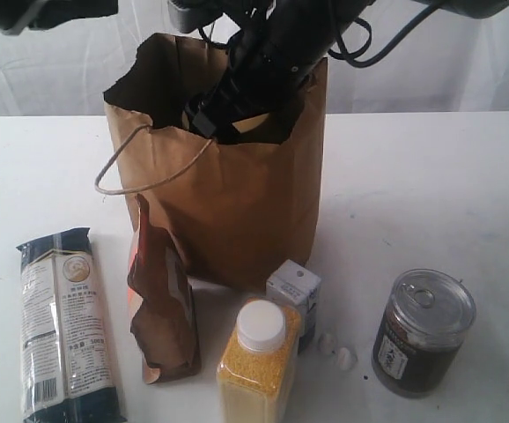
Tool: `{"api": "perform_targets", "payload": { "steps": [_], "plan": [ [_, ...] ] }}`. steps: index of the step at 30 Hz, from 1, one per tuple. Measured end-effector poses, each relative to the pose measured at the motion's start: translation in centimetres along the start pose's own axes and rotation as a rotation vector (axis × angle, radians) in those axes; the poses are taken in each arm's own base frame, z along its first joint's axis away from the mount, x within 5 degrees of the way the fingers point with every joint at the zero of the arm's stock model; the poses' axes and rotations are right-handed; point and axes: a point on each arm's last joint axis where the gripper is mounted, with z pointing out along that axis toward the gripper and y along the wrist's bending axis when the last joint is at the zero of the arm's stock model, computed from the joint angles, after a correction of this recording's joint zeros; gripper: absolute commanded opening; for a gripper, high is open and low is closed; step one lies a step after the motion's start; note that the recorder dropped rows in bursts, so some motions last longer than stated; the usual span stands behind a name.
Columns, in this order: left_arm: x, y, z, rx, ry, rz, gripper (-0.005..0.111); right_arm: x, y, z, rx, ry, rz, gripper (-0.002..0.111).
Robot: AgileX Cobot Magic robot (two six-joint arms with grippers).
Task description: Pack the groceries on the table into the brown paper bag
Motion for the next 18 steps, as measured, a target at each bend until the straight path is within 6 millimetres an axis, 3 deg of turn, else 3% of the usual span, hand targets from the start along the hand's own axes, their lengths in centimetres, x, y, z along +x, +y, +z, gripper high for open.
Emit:
{"api": "perform_targets", "payload": {
  "steps": [9,18],
  "plan": [
    [0.4,-0.1,5.4,0.168,0.099,0.182,0.0,-0.3,-0.1,0.0,0.006,-0.031,-0.02,0.074],
    [2.5,0.6,7.7,0.18,0.23,0.275,0.0,-0.4,0.0,0.0,-0.003,-0.039,-0.022,0.073]
  ]
}}
